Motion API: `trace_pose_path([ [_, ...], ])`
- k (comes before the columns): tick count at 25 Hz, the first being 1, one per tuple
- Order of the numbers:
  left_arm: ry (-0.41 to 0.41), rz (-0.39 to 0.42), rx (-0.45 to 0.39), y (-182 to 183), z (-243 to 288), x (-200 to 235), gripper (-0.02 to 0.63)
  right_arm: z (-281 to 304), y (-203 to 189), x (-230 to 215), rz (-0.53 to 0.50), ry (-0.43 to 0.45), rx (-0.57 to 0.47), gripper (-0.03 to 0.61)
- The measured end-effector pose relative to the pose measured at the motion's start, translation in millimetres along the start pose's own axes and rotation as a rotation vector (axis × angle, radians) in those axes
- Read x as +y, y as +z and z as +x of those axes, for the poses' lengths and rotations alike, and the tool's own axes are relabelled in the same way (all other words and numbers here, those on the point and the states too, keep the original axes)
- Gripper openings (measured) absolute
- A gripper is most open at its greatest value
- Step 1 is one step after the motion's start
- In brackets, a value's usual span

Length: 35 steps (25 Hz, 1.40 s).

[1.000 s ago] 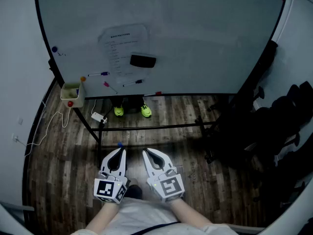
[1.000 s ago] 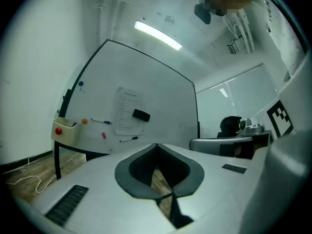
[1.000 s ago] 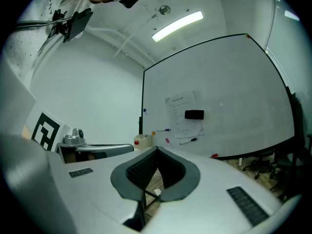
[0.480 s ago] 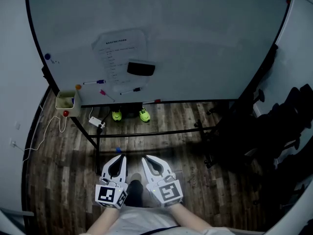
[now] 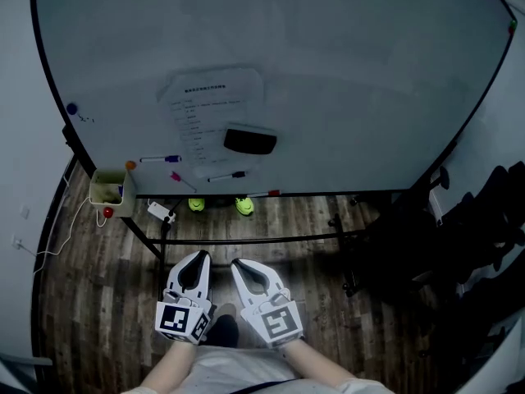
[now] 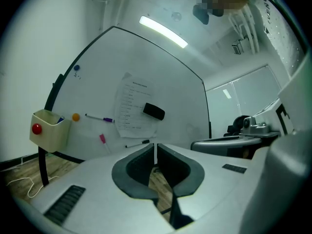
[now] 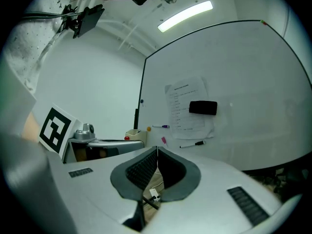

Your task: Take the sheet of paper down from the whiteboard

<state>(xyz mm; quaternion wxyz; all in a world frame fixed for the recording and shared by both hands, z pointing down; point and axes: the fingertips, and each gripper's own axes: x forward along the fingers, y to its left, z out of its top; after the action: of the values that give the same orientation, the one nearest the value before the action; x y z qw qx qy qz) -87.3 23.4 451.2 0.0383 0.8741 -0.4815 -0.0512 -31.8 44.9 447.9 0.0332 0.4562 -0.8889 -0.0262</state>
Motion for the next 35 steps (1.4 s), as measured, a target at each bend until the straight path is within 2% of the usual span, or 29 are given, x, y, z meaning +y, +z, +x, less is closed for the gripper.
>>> trace_pose_path([
  [5, 0.016, 0.000, -0.017, 6.5, 32.4, 31.4, 0.018, 33.9, 5.1, -15.6, -0.057, 0.014, 0.001, 0.018],
  [9, 0.014, -0.002, -0.020, 7.8, 59.2, 52.5, 0.098, 56.5, 5.8, -29.4, -0.088, 0.008, 0.006, 0.020],
  [22, 0.005, -0.011, -0.037, 23.6, 132.5, 103.0, 0.182, 108.1, 10.6, -69.0, -0.171, -0.040, 0.030, 0.020],
  [27, -0.010, -0.008, -0.035, 20.7, 155.4, 119.8, 0.187, 128.8, 16.3, -84.7, -0.201, -0.069, 0.021, 0.021],
  [29, -0.004, -0.011, -0.035, 20.1, 161.5, 126.3, 0.193, 136.5, 18.1, -88.9, -0.216, -0.072, 0.020, 0.041],
  [31, 0.001, -0.016, -0.035, 18.7, 166.7, 131.6, 0.196, 143.3, 20.1, -91.0, -0.239, -0.068, 0.022, 0.103],
  [35, 0.010, -0.028, -0.026, 15.1, 174.4, 135.5, 0.196, 148.2, 25.8, -94.0, -0.290, -0.068, 0.021, 0.108],
])
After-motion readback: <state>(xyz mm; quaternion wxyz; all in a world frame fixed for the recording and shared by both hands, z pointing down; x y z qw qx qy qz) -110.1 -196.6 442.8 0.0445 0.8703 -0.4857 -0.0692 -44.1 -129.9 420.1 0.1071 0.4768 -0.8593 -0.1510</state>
